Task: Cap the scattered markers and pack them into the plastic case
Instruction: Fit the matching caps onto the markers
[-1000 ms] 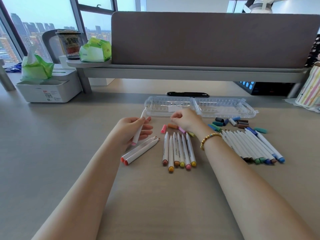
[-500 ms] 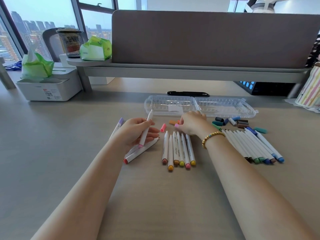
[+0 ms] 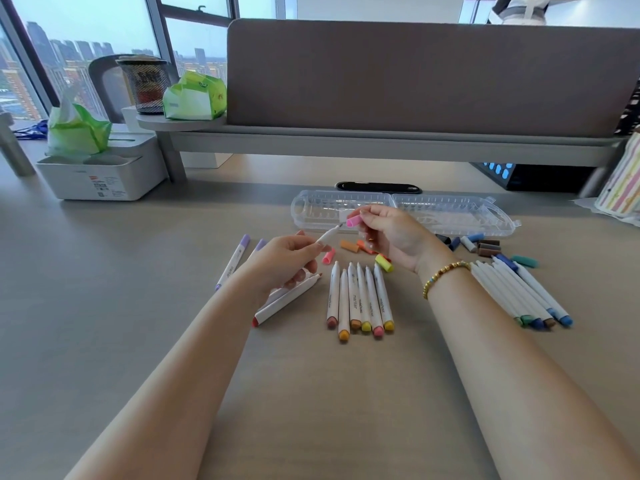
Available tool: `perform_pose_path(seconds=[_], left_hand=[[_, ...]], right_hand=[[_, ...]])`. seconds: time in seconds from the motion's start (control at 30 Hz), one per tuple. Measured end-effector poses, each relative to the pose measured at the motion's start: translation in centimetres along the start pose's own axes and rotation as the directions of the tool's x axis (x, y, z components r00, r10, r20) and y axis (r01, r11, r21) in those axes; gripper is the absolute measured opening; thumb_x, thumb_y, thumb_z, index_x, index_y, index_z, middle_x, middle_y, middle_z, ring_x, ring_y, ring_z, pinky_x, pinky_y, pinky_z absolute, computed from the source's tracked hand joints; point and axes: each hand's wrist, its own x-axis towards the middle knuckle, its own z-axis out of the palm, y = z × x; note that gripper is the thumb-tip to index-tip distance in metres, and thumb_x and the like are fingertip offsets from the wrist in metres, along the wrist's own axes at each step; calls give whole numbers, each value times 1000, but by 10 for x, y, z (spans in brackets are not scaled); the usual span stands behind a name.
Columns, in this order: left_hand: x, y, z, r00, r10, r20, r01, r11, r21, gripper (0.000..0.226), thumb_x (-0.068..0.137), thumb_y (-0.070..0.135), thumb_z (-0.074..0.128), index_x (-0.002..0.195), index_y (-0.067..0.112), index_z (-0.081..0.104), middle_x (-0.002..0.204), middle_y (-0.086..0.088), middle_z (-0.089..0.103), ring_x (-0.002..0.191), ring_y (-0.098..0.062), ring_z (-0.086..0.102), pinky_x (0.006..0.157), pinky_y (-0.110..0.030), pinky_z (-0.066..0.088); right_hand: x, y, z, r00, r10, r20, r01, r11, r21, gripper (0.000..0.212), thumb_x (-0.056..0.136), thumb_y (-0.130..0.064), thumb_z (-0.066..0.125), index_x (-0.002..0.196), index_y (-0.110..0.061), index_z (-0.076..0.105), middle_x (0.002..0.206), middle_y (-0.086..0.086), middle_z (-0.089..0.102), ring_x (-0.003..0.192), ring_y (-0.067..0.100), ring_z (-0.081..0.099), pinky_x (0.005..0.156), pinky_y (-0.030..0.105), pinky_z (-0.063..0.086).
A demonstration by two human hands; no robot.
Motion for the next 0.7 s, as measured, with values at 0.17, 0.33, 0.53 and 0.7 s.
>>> perform_pose_path(seconds=[0.17,0.33,0.53,0.7], left_hand=[[2,0,1,1000,-15,-8,16,999,50,17,95,30,52,82,30,64,64,4,57,50,-7,41,48,-17,36],[1,2,2,998,-54,13,54,998,-17,18,95,27,50,92,20,66,70,2,67,50,-4,58,54,-15,53],[-3,1,-4,997,-64,53,76,961,-264,23,97,17,47,87,4,64,66,-3,57,42,-2,50,44,-12,46],[2,-1,-2,999,-46,-25,40,978,-205,21,97,17,49,90,7,65,65,0,53,43,-3,41,38,-11,36]], right_hand=[[1,-1,3,1000,-17,9,18,990,-142,23,100,-7,39,97,-4,62,80,8,50,63,10,42,54,21,37],[-5,-9,16,996,-80,44,91,890,-447,25,99,-15,44,98,-8,68,75,6,52,59,9,41,54,19,36],[-1,-7,38,983,-186,0,154,814,-560,28,100,-14,43,115,-5,64,69,-3,55,57,3,45,52,9,38],[-2,-8,43,976,-216,-34,163,822,-545,31,100,-13,42,122,-6,62,75,-2,57,63,2,48,51,4,38]])
